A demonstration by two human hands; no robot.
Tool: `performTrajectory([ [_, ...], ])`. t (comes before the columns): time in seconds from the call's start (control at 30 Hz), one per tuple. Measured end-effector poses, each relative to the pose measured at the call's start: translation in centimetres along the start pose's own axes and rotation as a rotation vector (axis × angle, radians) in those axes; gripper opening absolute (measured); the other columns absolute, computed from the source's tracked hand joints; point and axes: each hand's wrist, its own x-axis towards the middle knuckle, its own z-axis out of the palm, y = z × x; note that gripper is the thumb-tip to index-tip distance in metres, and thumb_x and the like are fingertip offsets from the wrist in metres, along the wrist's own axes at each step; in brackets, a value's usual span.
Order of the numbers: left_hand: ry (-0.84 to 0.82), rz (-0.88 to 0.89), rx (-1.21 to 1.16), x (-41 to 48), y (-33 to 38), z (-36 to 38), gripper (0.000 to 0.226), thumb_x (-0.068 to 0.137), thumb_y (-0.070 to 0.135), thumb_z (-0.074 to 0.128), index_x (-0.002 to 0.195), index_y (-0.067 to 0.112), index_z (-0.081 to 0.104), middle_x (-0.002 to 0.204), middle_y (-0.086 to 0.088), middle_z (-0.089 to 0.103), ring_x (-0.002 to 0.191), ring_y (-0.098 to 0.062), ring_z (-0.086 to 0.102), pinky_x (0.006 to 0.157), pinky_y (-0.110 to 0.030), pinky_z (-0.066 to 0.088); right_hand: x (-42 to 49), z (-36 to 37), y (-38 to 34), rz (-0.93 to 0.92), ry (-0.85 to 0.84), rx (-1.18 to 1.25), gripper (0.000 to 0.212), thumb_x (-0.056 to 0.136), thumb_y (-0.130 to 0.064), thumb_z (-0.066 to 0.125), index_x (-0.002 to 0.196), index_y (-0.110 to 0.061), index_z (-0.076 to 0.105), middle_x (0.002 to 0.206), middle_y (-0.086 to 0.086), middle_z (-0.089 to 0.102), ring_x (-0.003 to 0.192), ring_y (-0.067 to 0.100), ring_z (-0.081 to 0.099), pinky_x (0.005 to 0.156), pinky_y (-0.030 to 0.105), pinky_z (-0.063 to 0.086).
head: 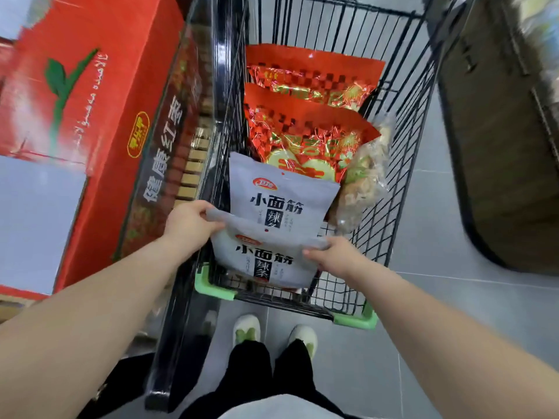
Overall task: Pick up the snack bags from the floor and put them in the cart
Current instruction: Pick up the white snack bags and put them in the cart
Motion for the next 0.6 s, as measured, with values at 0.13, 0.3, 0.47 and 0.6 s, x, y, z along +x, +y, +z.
performTrajectory([
  [0.13, -0.034, 0.012, 0.082, 0.3, 0.5, -0.4, 0.013, 0.079, 0.020, 0.070, 0.090, 0.020, 0.065, 0.090, -0.001, 0.063, 0.086, -0.021, 0.056, 0.071, -0.028, 0.040, -0.2, -0.1, -0.5, 0.004, -0.018, 0.010, 0.027, 0.085, -0.026, 0.069, 0.107, -0.012, 0.062, 0.102, 0.001, 0.067, 0.086, 0.014, 0.062, 0.073, 0.025, 0.052],
  [0.3, 0.003, 0.053, 0.033, -1.6, 2.0, -2.0, 0.013, 0.081, 0.027, 0.068, 0.093, 0.022, 0.064, 0.093, 0.002, 0.064, 0.089, -0.017, 0.057, 0.075, -0.027, 0.042, -2.0, -1.2, -4.1, -0.161, 0.050, -0.029, 0.023, 0.081, -0.027, 0.073, 0.100, -0.015, 0.069, 0.102, 0.003, 0.067, 0.093, 0.018, 0.063, 0.076, 0.023, 0.047],
  [0.47, 0.163, 0.100, -0.159, -6.8, 3.7, -5.6, 0.010, 0.086, 0.031, 0.063, 0.094, 0.025, 0.064, 0.093, 0.009, 0.064, 0.089, -0.012, 0.061, 0.071, -0.026, 0.043, -5.0, -0.5, -9.2, -0.380, 0.020, -0.141, 0.019, 0.087, -0.026, 0.066, 0.100, -0.013, 0.068, 0.087, -0.003, 0.064, 0.081, 0.015, 0.060, 0.056, 0.020, 0.041],
  [0.6, 0.261, 0.125, -0.297, -12.0, 3.0, -7.8, 0.006, 0.085, 0.031, 0.064, 0.087, 0.037, 0.063, 0.094, 0.014, 0.065, 0.085, -0.007, 0.063, 0.073, -0.027, 0.052, -7.6, 2.0, -12.5, -0.566, -0.036, -0.153, 0.004, 0.088, -0.024, 0.065, 0.088, -0.020, 0.067, 0.099, 0.001, 0.067, 0.092, 0.026, 0.066, 0.081, 0.038, 0.054],
])
